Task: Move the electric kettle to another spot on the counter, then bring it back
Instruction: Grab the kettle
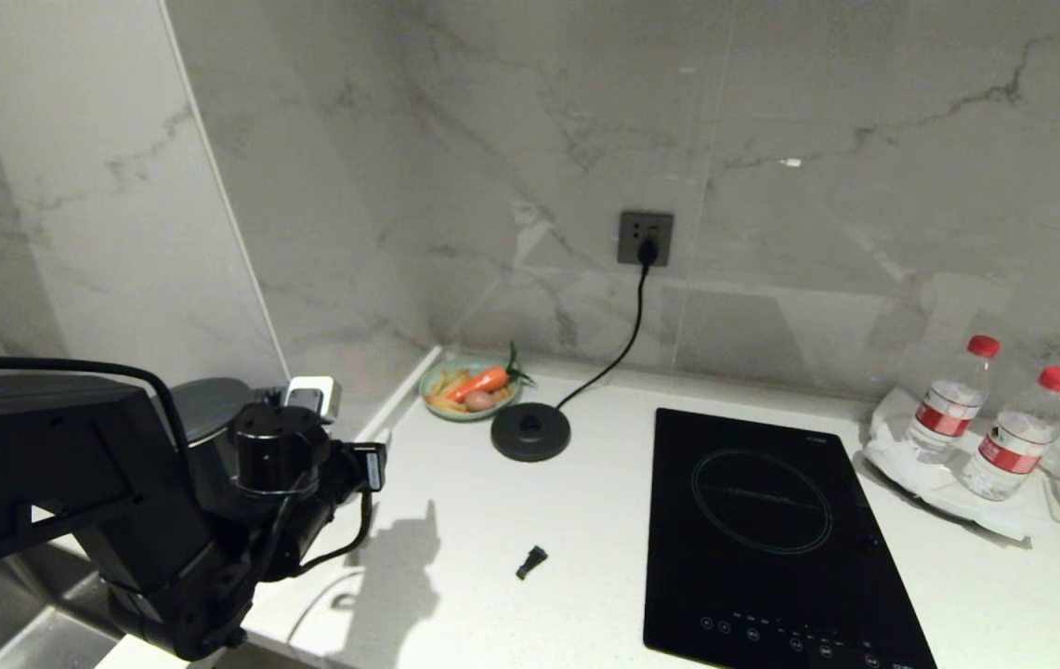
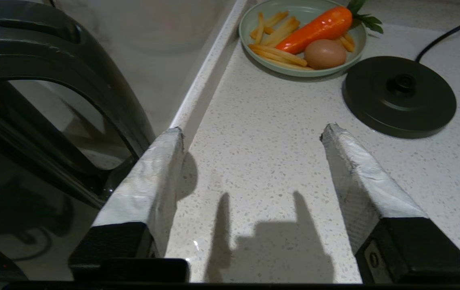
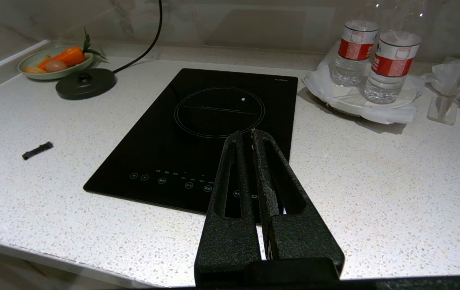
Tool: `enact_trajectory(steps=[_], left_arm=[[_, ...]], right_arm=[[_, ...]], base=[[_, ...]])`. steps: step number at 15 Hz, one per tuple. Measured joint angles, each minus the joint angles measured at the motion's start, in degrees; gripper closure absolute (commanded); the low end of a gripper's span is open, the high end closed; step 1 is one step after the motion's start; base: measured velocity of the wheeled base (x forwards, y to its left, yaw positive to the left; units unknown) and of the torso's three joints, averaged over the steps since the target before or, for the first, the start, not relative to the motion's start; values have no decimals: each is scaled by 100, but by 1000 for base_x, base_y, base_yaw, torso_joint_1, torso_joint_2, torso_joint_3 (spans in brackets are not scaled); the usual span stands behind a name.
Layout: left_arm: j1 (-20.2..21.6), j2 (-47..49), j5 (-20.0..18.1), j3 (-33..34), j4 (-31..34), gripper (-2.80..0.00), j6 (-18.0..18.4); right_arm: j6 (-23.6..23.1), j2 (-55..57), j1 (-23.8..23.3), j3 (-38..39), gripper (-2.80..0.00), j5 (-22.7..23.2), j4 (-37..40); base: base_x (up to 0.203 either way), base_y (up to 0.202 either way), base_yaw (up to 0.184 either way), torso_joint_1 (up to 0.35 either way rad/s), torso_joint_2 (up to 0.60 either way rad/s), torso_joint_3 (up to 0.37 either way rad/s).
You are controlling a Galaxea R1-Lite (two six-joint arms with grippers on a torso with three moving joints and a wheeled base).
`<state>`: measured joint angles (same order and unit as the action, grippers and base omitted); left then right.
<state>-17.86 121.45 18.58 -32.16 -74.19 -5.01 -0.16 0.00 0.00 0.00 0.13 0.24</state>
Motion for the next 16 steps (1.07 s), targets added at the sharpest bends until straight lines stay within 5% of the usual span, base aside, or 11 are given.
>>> enact_trajectory(steps=[16], left_arm=[[482, 432, 18, -736, 29, -280, 5]], right_arm=[[2, 0, 0, 0, 0, -3, 0]], base=[[0, 0, 0, 0, 0, 0]])
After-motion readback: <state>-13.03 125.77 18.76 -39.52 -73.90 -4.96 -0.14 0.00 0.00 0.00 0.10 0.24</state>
